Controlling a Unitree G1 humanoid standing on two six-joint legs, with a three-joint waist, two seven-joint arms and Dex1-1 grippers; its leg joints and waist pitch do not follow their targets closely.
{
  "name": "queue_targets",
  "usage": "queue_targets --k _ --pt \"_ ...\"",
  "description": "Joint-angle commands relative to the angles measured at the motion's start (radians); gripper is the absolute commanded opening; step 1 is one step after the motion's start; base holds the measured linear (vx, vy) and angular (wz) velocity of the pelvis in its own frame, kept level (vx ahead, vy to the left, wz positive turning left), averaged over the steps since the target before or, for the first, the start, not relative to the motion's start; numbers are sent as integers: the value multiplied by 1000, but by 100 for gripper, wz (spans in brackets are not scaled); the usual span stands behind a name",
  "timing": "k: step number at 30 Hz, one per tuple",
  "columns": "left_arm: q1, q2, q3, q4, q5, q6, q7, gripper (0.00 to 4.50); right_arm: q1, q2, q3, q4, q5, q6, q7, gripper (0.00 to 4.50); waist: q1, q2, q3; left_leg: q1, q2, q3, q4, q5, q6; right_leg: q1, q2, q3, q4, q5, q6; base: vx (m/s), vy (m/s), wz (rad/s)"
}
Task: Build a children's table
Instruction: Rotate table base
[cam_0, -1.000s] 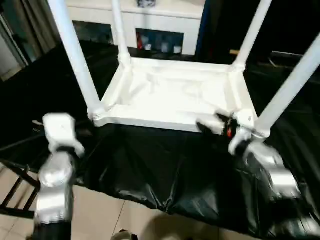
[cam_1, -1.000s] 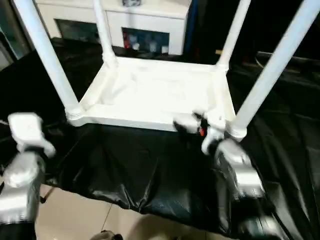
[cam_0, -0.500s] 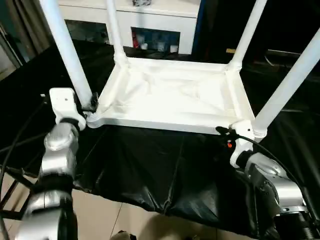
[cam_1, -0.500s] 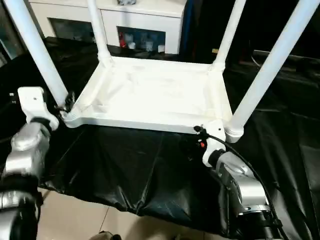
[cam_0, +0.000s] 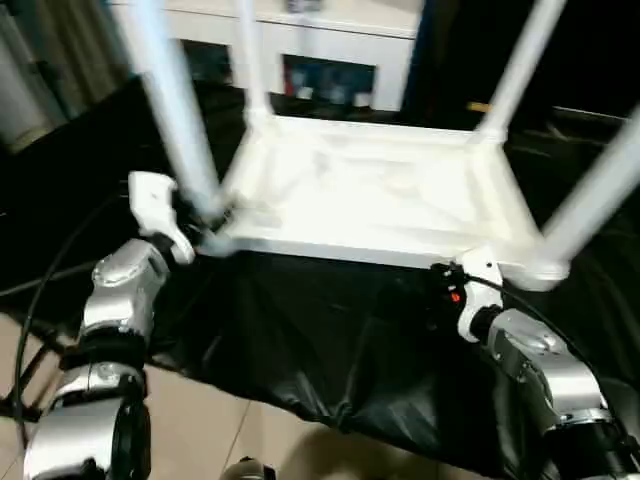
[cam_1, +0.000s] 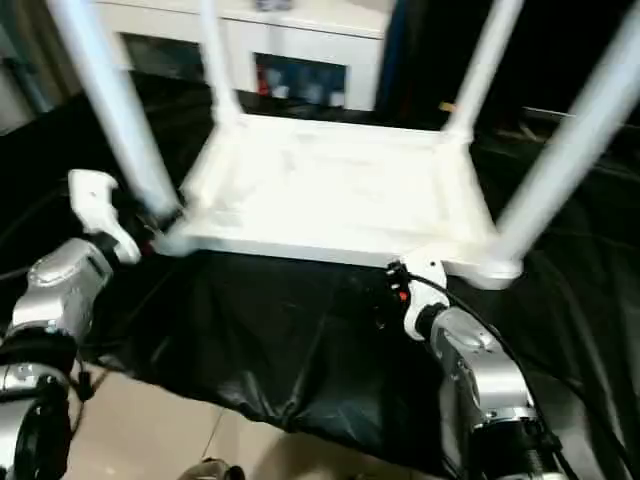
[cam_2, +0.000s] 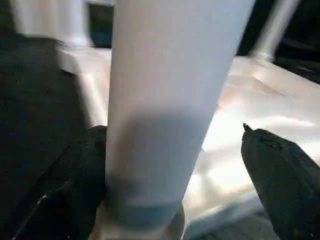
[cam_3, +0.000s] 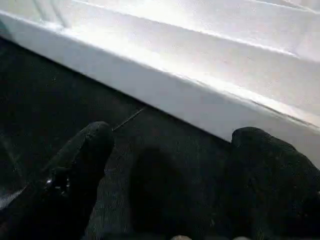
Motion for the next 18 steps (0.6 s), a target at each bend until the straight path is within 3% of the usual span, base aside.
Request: queue_targets --k 1,4,7,11,15,17,18 --pt "15 -2 -58 -37 -17 41 -117 450 -16 -17 -22 14 -13 -3 -11 436 -4 -7 -70 33 44 -20 -77 -247 -6 36 -66 46 -72 -218 -208 0 0 0" --pt "27 2 -97 -78 -39 90 -234 450 -46 -20 -29 73 -34 -17 -30 436 -6 -8 -69 33 44 -21 -79 -264 -16 36 -69 45 -74 -258 -202 0 0 0" --pt "-2 -11 -108 -48 -23 78 -237 450 -70 -20 -18 130 -49 -33 -22 436 -9 -10 -68 31 42 -20 -78 -272 -18 36 -69 46 -76 -274 -197 0 0 0" --pt "-51 -28 -103 21 5 34 -193 450 -87 -19 -3 177 -66 -48 -18 436 -11 -14 -73 25 40 -21 -74 -229 -3 45 -68 45 -71 -217 -199 0 0 0" --pt "-110 -56 -113 38 -34 91 -256 450 -119 -5 7 259 -80 -73 -9 436 -13 -16 -74 23 39 -18 -69 -185 20 48 -67 42 -64 -154 -232 0 0 0" --pt "-114 -65 -139 12 -48 127 -313 450 -137 3 7 304 -92 -92 -4 436 -13 -15 -73 25 41 -17 -68 -191 23 46 -70 41 -65 -172 -244 0 0 0" --pt "-105 -70 -172 -36 -69 192 -393 450 -151 8 11 328 -98 -103 -5 436 -14 -3 -72 27 43 -17 -70 -211 14 45 -68 41 -67 -189 -248 0 0 0"
